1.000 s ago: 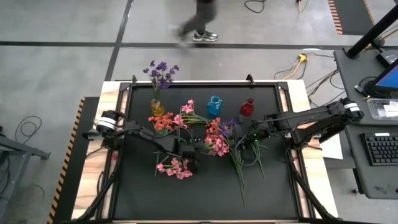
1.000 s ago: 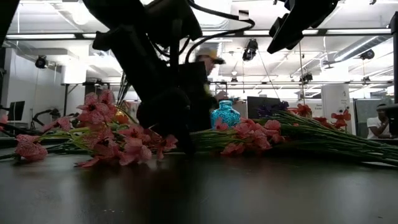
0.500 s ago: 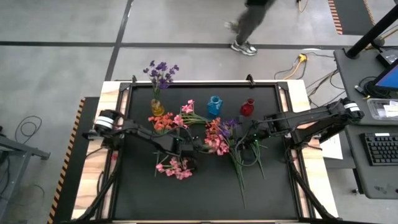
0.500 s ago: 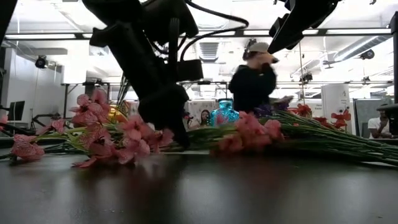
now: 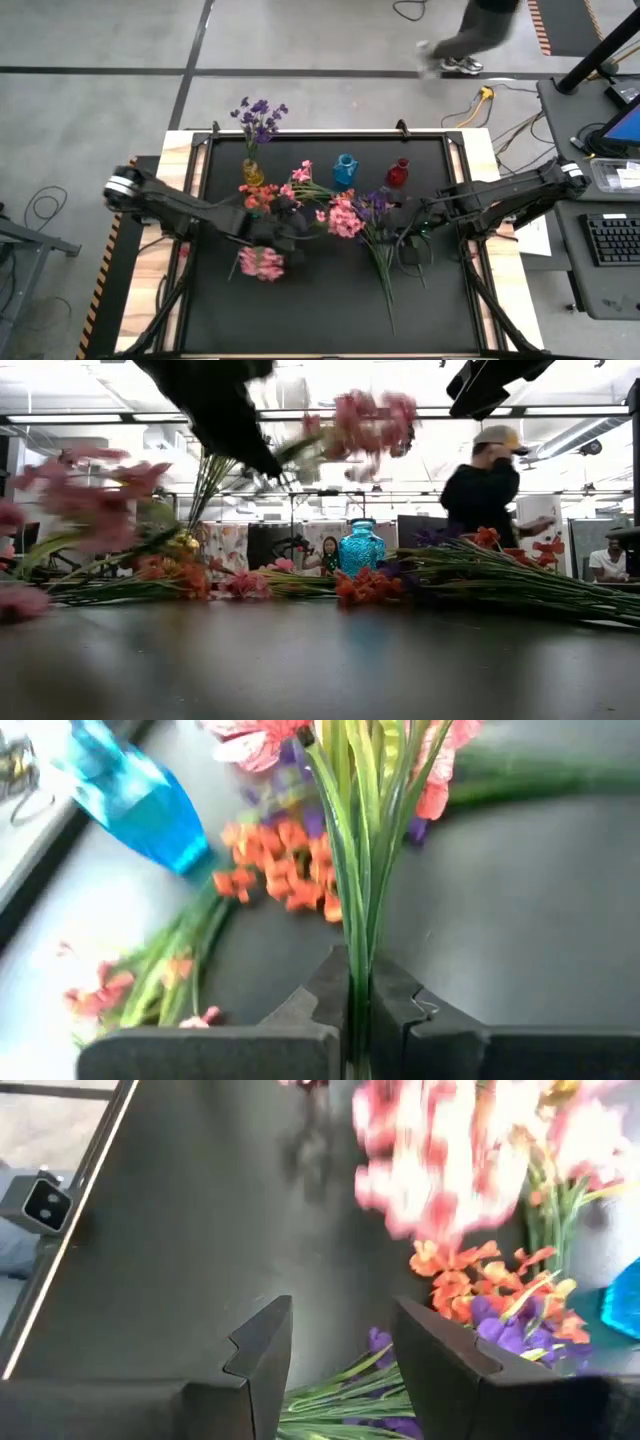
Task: Sort flowers into vase by color
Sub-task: Put the middle pink flower into the blue vase
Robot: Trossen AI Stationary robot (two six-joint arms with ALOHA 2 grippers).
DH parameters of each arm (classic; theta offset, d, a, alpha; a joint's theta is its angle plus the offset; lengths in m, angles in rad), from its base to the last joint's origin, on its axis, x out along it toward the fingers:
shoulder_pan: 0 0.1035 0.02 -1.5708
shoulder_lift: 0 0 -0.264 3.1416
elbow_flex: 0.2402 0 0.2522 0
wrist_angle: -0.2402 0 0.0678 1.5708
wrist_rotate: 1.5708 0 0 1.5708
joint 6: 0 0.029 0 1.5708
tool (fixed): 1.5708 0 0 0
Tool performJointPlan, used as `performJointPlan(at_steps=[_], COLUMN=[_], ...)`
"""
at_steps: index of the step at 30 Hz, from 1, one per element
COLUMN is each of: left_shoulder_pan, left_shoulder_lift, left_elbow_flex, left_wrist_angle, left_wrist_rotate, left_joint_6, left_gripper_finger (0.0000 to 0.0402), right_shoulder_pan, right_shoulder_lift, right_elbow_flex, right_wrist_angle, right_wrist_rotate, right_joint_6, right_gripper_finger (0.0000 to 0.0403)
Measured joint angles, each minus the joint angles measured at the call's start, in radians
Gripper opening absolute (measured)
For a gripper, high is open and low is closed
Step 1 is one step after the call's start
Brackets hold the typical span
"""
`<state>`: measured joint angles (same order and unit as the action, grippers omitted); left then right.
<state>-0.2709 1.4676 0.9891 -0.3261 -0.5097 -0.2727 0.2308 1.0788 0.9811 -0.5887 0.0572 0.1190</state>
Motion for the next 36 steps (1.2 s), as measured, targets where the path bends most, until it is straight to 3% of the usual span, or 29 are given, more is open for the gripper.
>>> performJointPlan(at_steps=[3,6,11,16,21,29,36], left_shoulder_pan=[-0.009,-0.01,-0.008,-0.006,0.001,0.025,0.03], left_shoulder_lift=[-0.103,-0.188,-0.231,-0.167,-0.064,0.092,0.157], left_elbow_flex=[-0.055,-0.133,-0.29,-0.38,-0.36,-0.229,-0.167], left_wrist_angle=[0.12,0.362,0.832,1.174,1.288,1.296,1.281], left_wrist_rotate=[-0.039,-0.046,0.051,0.079,0.078,0.058,0.021], left_joint_6=[0.022,0.096,0.224,0.279,0.303,0.357,0.37], left_gripper_finger=[0.0,0.0,0.0,0.0,0.0,0.0,0.0], right_shoulder_pan=[0.013,0.016,0.014,0.003,-0.034,-0.085,-0.083], right_shoulder_lift=[-0.026,-0.042,-0.022,0.073,0.192,0.337,0.394], right_elbow_flex=[-0.034,-0.105,-0.273,-0.382,-0.374,-0.28,-0.244], right_wrist_angle=[0.041,0.191,0.654,1.075,1.255,1.282,1.282], right_wrist_rotate=[0.065,0.092,0.125,0.129,0.13,0.122,0.121], right_joint_6=[-0.016,-0.06,-0.145,-0.215,-0.162,-0.113,-0.12], right_gripper_finger=[0.0164,0.0164,0.0164,0.0166,0.0193,0.0244,0.0228])
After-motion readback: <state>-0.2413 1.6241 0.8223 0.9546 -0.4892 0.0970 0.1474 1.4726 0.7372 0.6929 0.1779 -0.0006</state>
